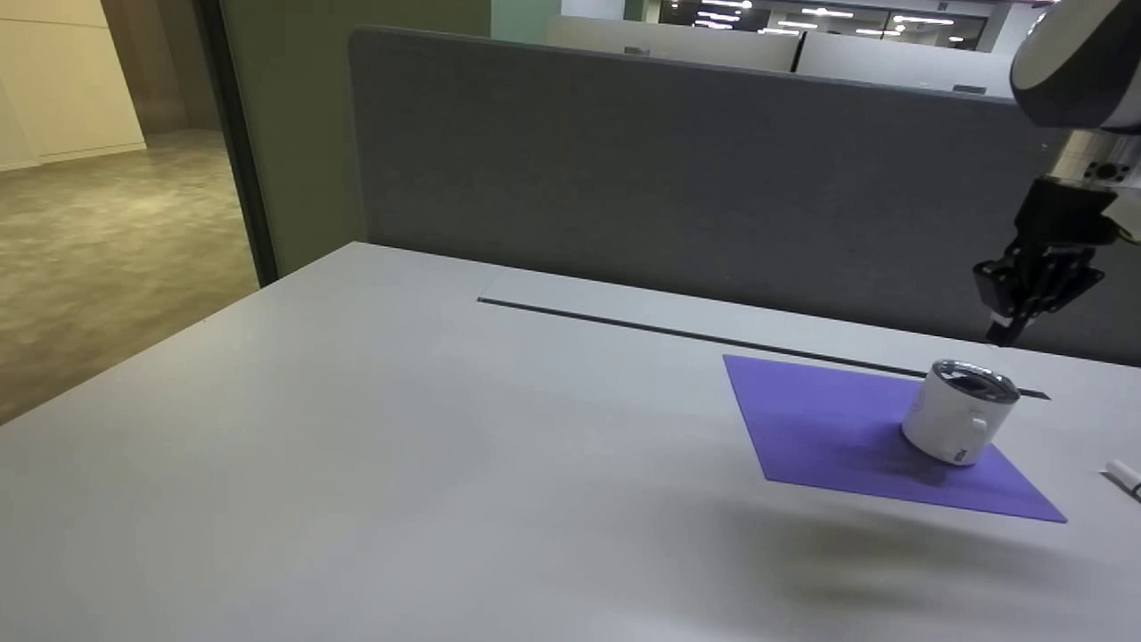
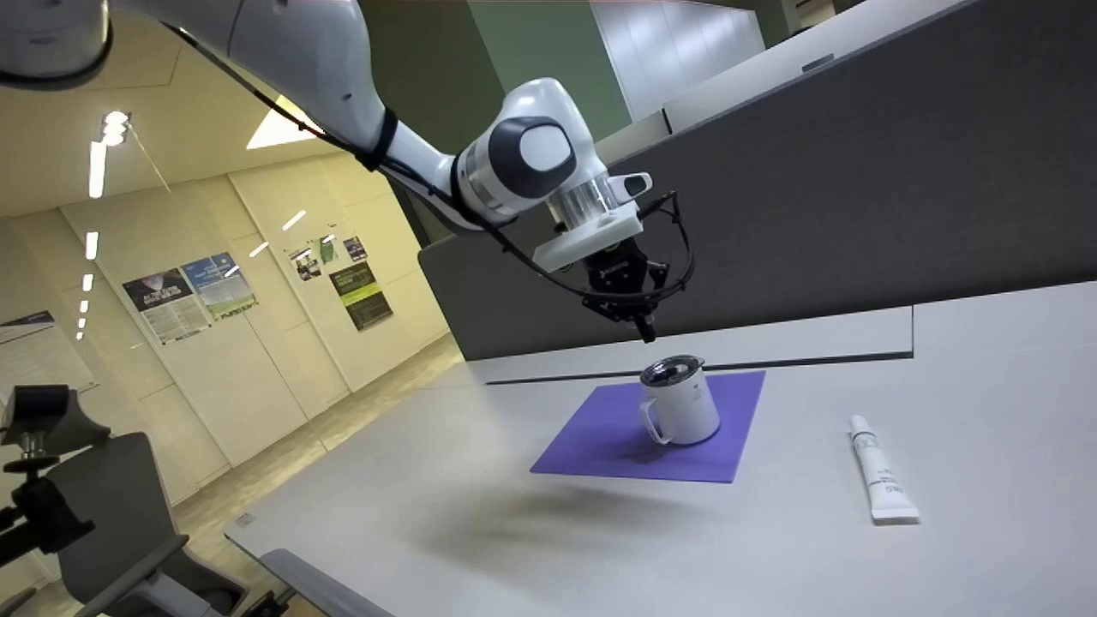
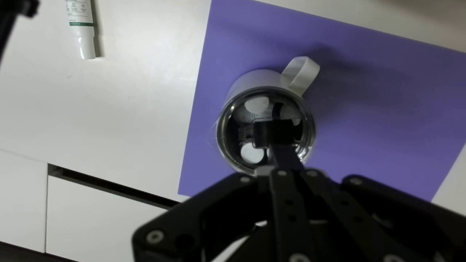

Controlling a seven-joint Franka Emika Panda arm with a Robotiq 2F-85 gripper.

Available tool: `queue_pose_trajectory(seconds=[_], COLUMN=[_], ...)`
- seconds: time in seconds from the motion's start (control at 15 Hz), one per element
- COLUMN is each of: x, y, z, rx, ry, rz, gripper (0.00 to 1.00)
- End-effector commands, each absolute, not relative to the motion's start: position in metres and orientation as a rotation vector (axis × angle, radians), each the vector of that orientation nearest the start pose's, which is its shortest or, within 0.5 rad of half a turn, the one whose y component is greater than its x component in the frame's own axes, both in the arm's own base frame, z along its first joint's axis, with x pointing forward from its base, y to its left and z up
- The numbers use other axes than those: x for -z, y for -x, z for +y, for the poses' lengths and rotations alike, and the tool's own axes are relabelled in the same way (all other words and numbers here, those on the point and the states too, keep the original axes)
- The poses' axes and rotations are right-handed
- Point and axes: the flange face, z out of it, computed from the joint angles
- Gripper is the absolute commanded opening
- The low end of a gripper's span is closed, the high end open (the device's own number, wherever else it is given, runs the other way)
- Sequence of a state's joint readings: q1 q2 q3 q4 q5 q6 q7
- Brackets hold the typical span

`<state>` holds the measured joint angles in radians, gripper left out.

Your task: Close the lid of the cup

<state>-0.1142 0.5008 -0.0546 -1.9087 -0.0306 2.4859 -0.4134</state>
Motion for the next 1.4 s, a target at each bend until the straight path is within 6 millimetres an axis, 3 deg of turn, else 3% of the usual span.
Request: queue_pose_trajectory(seconds=[0.0,0.6,1.33], x=[-0.228,-0.196,-0.178], y=[-0.635,-0.636,-0.632], z=[-0.115,-0.117,-0.112], rx=[0.116,0.171,0.129], ry=[3.202,3.209,3.166], rz=[-0.387,-0.375,-0.326], gripper=[0.00,0.00,0.00])
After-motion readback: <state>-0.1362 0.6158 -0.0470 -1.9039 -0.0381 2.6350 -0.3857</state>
